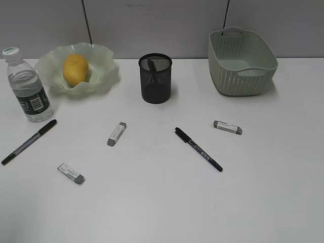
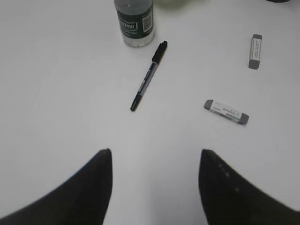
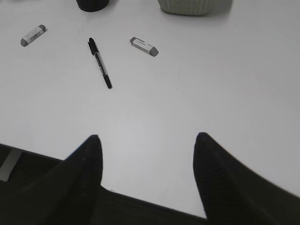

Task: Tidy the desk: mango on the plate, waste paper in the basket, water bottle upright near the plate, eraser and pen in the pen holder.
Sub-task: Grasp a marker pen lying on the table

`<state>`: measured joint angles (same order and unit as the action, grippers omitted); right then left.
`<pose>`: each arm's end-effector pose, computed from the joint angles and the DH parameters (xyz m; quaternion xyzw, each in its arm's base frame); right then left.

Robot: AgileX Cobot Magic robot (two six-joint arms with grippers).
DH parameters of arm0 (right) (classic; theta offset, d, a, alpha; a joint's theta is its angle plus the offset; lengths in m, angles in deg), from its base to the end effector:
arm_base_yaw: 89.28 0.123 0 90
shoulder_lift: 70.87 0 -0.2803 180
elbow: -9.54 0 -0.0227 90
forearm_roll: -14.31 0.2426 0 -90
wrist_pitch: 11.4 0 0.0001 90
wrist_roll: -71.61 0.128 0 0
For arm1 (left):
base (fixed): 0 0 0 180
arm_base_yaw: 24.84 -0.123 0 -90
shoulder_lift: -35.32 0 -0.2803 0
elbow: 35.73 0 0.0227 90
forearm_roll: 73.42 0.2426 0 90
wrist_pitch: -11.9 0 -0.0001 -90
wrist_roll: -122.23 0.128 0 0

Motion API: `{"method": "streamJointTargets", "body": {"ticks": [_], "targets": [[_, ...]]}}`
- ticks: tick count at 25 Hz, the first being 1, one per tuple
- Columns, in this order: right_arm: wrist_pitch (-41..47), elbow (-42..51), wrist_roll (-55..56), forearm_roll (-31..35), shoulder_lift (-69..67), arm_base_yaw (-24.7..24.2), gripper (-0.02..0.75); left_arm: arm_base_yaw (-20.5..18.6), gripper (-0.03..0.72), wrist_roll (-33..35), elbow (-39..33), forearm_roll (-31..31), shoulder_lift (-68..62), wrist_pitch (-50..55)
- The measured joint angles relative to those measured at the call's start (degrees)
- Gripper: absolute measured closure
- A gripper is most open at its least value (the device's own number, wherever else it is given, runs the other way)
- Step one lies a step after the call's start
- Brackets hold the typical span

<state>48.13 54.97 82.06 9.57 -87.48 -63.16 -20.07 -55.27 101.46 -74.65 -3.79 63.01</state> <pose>0.0434 0.0111 0.2702 -0.1198 0.8638 0.1137 0.4760 0.1124 -0.0115 0.2690 0.0553 0.9154 -0.0182 0.3982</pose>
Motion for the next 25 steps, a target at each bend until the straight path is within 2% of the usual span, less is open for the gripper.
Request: {"method": "streamJointTargets", "body": {"ticks": [4,9,12,25], "targets": [[-0.1,0.0,0.0,0.0,0.0,0.0,0.248,0.0,0.238,3.2,0.7,-0.6,-11.4,-7.5],[-0.1,0.0,0.1,-0.1,0.0,0.0,0.248,0.0,0.195,10.7,0.8,-6.7,-26.7,-14.0],[-0.1,0.0,0.1,-0.1,0.0,0.0,0.248,0.0,0.183,13.3,2.0,-7.8,-34.9,-17.6],[-0.3,0.0,0.0,-0.1,0.0,0.0,0.248,0.0,0.18,21.3,15.1,-7.6,-60.2,-19.6]]}}
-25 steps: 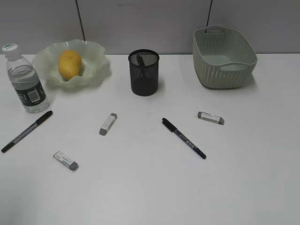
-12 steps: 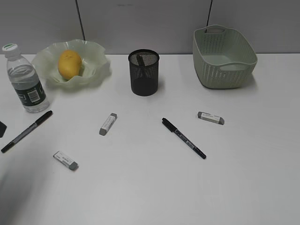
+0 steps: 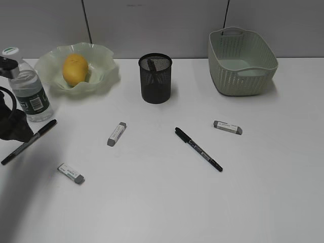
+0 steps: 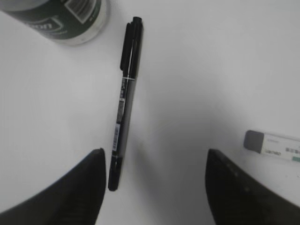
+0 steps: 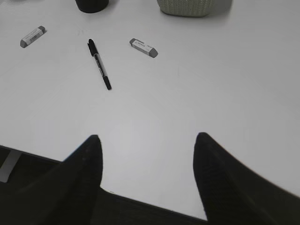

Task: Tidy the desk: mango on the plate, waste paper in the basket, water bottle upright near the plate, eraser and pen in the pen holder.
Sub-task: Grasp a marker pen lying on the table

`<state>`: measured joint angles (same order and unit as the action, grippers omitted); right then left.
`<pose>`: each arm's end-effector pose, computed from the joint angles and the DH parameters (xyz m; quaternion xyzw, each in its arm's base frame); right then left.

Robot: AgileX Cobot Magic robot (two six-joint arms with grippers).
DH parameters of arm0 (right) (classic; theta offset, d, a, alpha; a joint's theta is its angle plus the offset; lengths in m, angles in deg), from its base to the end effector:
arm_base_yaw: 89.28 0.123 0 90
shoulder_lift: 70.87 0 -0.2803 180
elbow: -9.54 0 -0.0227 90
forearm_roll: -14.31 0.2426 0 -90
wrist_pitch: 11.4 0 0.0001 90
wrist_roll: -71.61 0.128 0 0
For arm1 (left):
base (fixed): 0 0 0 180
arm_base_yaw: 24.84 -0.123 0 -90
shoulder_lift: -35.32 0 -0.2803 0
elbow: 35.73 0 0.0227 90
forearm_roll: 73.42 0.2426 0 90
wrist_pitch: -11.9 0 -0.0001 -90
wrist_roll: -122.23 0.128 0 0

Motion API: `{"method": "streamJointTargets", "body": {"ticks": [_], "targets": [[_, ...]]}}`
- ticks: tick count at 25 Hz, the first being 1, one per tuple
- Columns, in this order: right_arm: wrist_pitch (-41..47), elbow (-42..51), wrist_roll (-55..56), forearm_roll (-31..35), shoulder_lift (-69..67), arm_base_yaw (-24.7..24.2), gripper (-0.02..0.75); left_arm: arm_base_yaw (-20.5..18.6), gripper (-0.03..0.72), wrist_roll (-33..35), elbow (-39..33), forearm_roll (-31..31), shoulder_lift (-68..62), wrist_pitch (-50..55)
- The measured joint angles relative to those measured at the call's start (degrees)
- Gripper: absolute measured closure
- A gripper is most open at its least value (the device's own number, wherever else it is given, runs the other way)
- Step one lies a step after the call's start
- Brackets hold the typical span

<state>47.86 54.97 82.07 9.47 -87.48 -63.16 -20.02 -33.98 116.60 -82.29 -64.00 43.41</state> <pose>0.0437 0.0111 0.2707 -0.1197 0.8626 0.1136 0.4782 0.2982 -0.0355 0.1533 0.1866 0.9633 -0.0206 0.1920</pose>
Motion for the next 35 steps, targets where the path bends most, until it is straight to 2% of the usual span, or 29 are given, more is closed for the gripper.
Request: {"method": "streamJointTargets", "body": {"ticks": [7,20,35], "targets": [[0.0,0.0,0.0,0.0,0.0,0.0,0.248,0.0,0.18,1.1,6.7,2.0,-9.5,1.0],[0.0,0.0,0.0,0.0,0.0,0.0,0.248,0.0,0.2,10.1,14.3,2.3,-18.8,5.3],[-0.1,0.0,0.0,0.0,0.0,0.0,0.248,0.2,0.223,11.4,21.5,2.4,-25.0,13.4]]}}
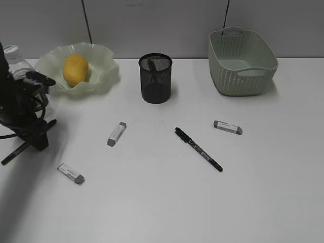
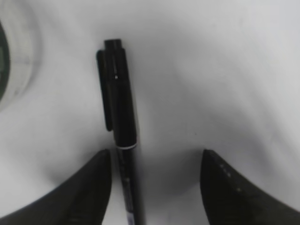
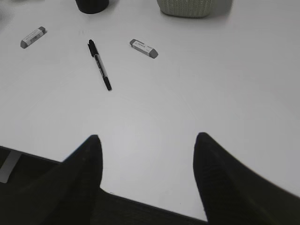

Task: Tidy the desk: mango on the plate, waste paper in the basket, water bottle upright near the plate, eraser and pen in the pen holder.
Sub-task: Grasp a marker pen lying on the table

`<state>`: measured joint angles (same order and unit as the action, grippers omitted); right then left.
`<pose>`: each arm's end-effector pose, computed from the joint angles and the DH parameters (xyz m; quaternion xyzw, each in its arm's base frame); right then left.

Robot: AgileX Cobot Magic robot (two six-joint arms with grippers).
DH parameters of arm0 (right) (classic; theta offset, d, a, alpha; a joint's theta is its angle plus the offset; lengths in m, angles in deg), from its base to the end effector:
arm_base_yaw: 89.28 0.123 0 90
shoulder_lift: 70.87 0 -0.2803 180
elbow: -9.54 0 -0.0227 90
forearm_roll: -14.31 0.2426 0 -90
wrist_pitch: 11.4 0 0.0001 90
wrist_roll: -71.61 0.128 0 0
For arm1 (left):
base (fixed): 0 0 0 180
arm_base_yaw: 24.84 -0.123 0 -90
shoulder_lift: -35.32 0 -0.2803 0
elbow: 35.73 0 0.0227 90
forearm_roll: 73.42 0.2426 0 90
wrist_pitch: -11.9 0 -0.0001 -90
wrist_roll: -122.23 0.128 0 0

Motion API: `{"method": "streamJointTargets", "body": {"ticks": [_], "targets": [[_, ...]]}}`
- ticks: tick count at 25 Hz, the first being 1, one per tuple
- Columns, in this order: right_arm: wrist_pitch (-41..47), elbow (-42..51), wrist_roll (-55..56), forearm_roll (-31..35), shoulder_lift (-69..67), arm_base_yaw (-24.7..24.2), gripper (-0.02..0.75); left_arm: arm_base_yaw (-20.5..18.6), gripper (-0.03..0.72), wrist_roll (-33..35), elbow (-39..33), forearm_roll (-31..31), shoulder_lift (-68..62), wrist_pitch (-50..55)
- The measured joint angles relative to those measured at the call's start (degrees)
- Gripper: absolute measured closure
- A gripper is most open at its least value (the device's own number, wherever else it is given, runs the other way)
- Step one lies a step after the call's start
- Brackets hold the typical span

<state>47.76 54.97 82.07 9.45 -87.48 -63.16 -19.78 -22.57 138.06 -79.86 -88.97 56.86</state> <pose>0.0439 0.0111 0.2709 -0.1196 0.8622 0.1137 0.4790 0.3652 -0.0425 0.0871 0.3075 0.9498 -0.0295 0.0489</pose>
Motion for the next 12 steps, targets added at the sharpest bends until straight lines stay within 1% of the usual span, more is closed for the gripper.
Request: {"method": "streamJointTargets", "body": {"ticks": [4,7,9,12], "targets": [[0.0,0.0,0.0,0.0,0.0,0.0,0.248,0.6,0.271,-0.1,1.8,1.3,-1.2,1.7],[0.0,0.0,0.0,0.0,0.0,0.0,0.248,0.9,0.324,-0.1,2.7,1.8,-1.7,2.0],[0.0,0.0,0.0,0.0,0.0,0.0,0.248,1.1,0.372,-0.1,3.3,1.8,-2.1,2.2],[0.0,0.0,0.0,0.0,0.0,0.0,0.248,1.4,0.478,-0.1,3.6,2.0,-2.3,1.4]]}}
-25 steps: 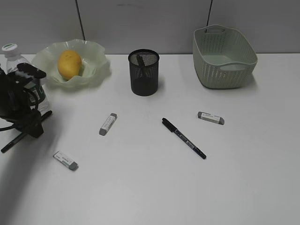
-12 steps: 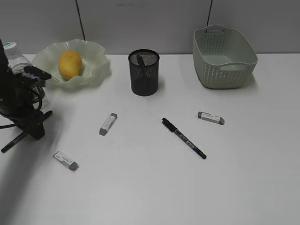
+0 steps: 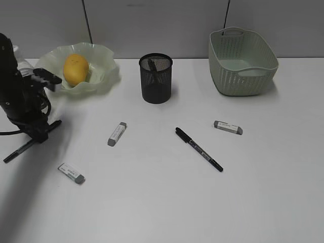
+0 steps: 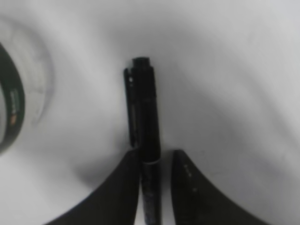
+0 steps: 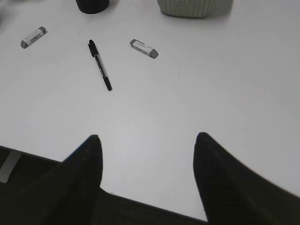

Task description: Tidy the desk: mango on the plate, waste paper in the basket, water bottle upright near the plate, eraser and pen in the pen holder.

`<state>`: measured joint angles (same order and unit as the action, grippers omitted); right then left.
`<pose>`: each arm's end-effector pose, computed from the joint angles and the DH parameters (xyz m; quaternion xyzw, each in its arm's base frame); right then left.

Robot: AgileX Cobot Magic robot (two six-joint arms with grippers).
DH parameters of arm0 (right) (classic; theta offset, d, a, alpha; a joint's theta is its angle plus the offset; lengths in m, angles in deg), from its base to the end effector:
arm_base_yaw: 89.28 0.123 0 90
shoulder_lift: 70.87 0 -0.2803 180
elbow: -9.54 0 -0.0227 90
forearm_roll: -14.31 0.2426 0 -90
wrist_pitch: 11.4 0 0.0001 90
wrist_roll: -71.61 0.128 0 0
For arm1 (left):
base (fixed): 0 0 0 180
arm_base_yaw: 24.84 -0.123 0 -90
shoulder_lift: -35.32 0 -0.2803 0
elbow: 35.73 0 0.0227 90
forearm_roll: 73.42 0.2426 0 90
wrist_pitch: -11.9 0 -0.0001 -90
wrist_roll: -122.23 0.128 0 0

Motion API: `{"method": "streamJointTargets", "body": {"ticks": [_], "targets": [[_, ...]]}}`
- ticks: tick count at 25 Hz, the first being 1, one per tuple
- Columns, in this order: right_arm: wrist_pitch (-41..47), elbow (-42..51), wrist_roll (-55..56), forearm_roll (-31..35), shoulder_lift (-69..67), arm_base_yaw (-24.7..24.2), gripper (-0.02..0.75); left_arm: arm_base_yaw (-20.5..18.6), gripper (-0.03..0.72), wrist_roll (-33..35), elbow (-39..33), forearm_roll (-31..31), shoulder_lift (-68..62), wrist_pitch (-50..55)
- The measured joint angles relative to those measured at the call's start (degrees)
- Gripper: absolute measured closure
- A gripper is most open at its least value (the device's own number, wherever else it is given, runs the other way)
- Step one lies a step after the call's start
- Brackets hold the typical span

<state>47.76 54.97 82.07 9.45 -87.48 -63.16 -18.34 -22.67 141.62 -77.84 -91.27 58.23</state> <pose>0.0439 0.0111 0.2709 -0.1196 0.8622 0.1137 0.4790 0.3761 -0.0500 0.0848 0.3307 0.9425 -0.0185 0.0446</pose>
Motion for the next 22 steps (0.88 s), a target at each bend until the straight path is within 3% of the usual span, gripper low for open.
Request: {"method": "streamJointTargets", "body": {"ticks": [3,9,15,22], "targets": [[0.0,0.0,0.0,0.0,0.0,0.0,0.248,0.5,0.596,0.0,0.1,-0.1,-0.1,-0.7],[0.0,0.0,0.0,0.0,0.0,0.0,0.248,1.1,0.601,-0.1,0.1,-2.0,0.2,-0.8],[-0.1,0.0,0.0,0.0,0.0,0.0,0.248,4.9,0.601,-0.1,0.5,-8.2,5.9,-1.8],[-0.1,0.0,0.0,0.0,0.0,0.0,0.248,9.3,0.601,-0.1,9.6,-17.4,10.4,-6.1]]}}
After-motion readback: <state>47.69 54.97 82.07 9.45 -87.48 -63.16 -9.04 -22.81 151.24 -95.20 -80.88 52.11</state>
